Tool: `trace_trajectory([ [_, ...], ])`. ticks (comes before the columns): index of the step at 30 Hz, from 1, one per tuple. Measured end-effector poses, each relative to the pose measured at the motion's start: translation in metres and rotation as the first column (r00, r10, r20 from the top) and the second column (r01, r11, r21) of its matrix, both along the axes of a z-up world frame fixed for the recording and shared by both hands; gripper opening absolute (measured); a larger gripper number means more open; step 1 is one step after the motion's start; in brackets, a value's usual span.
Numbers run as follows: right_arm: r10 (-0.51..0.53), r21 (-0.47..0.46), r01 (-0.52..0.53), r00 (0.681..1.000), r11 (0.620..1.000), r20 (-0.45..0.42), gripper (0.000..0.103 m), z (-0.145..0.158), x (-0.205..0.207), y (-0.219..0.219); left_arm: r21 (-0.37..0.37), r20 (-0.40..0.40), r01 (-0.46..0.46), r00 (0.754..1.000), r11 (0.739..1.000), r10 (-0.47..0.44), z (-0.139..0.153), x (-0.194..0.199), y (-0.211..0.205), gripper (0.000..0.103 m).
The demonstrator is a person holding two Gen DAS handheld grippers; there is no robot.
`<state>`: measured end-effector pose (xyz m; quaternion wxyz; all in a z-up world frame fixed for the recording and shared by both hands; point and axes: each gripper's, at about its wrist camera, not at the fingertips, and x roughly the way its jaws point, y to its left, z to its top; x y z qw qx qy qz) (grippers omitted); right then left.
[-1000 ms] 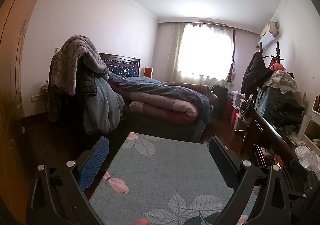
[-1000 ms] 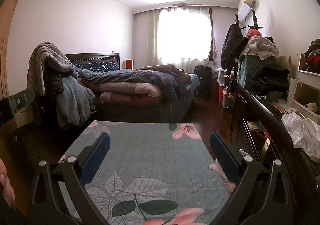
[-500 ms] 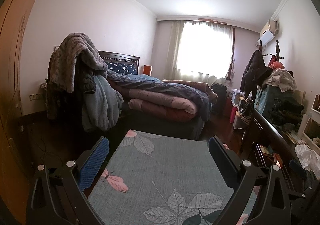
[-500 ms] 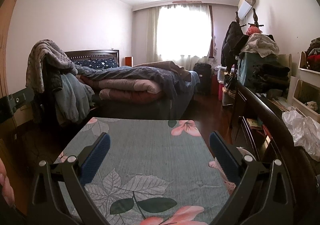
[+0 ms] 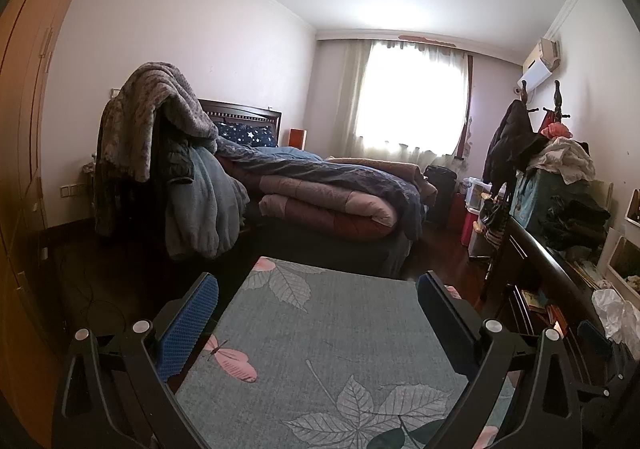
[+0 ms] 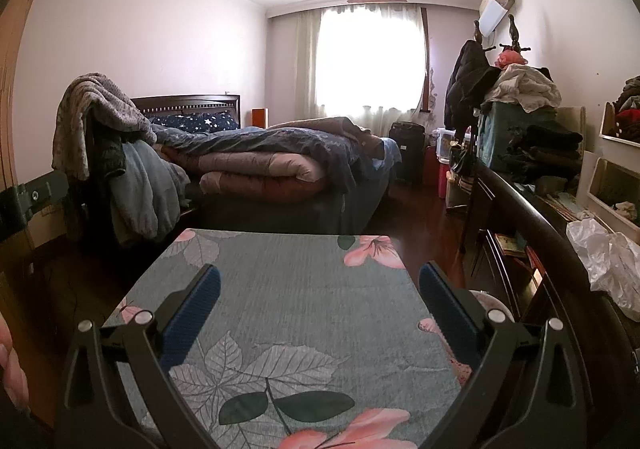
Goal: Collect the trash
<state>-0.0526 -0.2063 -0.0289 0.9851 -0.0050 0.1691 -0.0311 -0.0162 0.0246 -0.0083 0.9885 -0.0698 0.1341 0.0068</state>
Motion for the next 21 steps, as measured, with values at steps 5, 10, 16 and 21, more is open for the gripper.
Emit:
trace_trajectory([
  [5, 0.005, -0.002, -0.005, 1.000, 1.000, -0.007, 0.100, -0.001, 0.000, 0.000, -0.020, -0.009, 0.018, 1.000, 1.000, -0.018, -0.007, 0.001, 0.003, 0.099],
  [10, 0.004, -0.002, -0.004, 1.000, 1.000, -0.008, 0.100, -0.001, 0.001, 0.001, -0.028, -0.010, 0.033, 0.999, 0.999, -0.033, -0.012, -0.001, 0.005, 0.099],
  [16, 0.004, -0.001, -0.004, 1.000, 1.000, -0.010, 0.100, -0.001, 0.001, 0.001, -0.036, -0.014, 0.046, 0.999, 0.998, -0.047, -0.010, 0.001, 0.003, 0.099],
  [21, 0.004, -0.001, -0.004, 1.000, 1.000, -0.012, 0.100, -0.004, 0.000, 0.001, -0.048, -0.016, 0.045, 0.999, 0.998, -0.046, -0.011, -0.001, 0.001, 0.099],
])
